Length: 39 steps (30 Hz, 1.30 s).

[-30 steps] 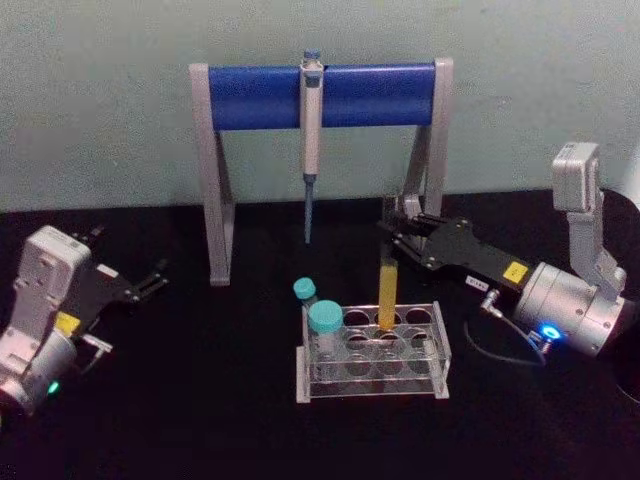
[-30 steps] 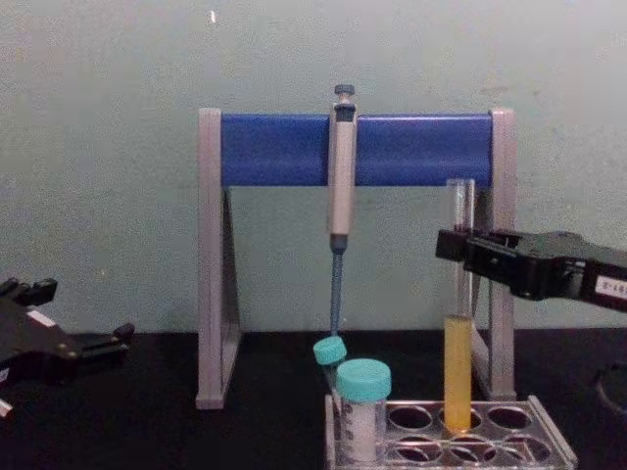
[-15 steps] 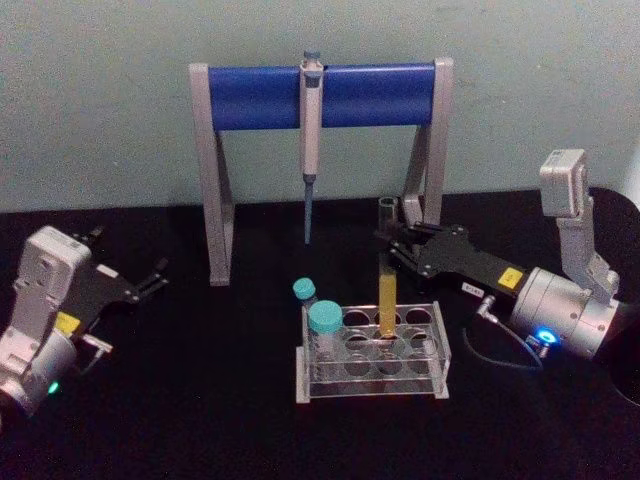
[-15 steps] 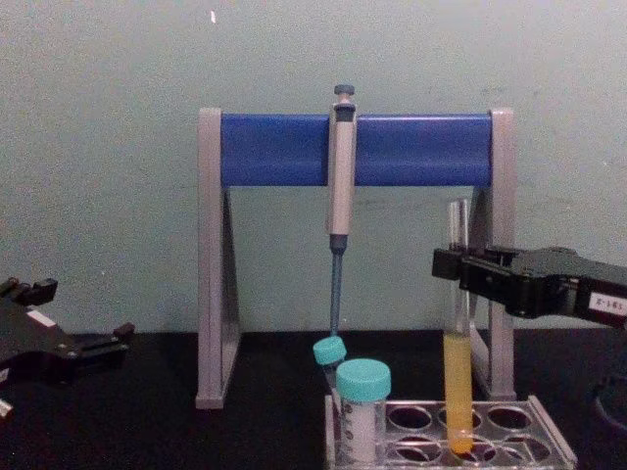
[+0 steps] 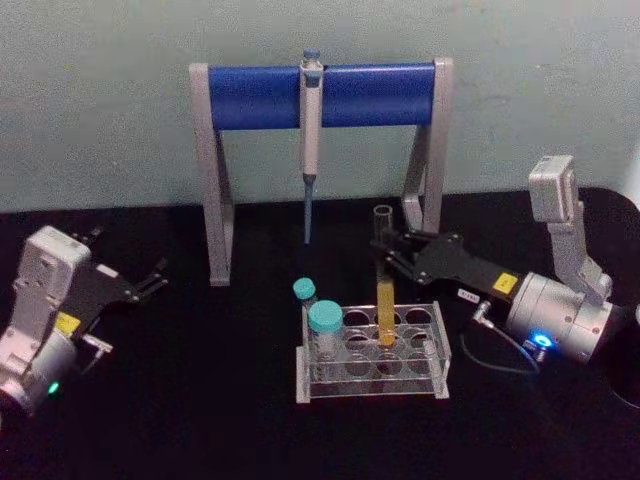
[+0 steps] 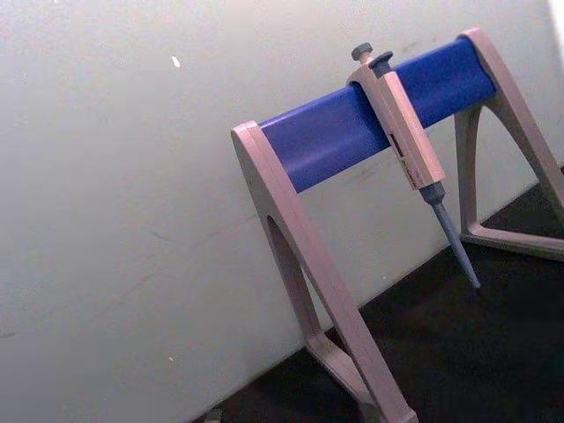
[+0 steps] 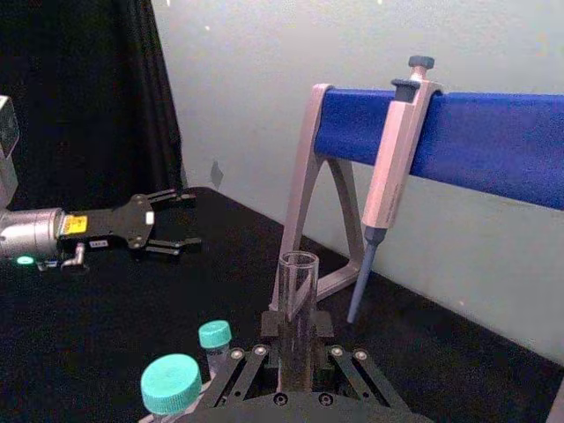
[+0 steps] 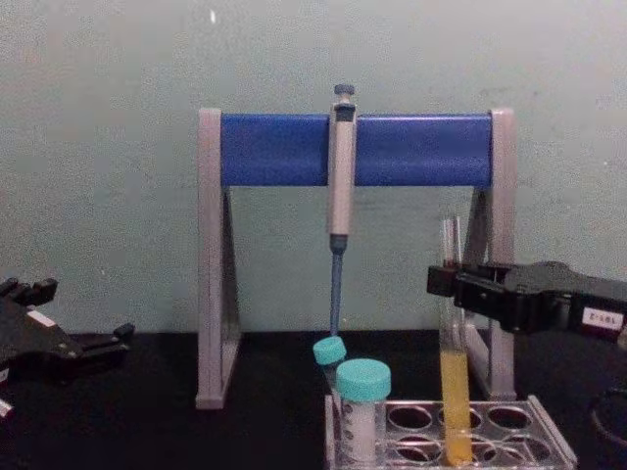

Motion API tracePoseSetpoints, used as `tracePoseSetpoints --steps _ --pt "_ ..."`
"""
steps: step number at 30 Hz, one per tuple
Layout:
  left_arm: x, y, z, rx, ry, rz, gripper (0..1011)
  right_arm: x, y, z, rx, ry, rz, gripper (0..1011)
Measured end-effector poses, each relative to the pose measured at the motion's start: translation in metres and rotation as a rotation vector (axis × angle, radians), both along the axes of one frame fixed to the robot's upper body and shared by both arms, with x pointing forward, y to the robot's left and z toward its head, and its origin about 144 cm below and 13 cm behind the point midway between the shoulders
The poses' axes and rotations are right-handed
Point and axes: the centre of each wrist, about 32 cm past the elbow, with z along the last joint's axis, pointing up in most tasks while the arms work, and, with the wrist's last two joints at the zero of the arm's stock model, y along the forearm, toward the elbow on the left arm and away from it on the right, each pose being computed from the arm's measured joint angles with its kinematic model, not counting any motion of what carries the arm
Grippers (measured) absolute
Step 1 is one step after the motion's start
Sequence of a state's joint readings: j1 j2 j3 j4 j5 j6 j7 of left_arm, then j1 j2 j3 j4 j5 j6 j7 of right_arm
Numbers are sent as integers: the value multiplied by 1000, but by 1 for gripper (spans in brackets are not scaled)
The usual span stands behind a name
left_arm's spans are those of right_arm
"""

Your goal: Pick up the test tube from the test tube rack, shake it, then place it back into the test tube rack.

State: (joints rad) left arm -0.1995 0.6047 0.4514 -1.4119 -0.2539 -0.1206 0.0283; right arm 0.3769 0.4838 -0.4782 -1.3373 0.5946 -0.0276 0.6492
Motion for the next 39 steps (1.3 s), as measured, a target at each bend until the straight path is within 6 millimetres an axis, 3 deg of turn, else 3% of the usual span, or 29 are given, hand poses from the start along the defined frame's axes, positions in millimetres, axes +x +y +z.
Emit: tracePoseSetpoints --steps 39 --pt "0 0 0 0 0 0 1001 2 1 -8 -27 43 11 232"
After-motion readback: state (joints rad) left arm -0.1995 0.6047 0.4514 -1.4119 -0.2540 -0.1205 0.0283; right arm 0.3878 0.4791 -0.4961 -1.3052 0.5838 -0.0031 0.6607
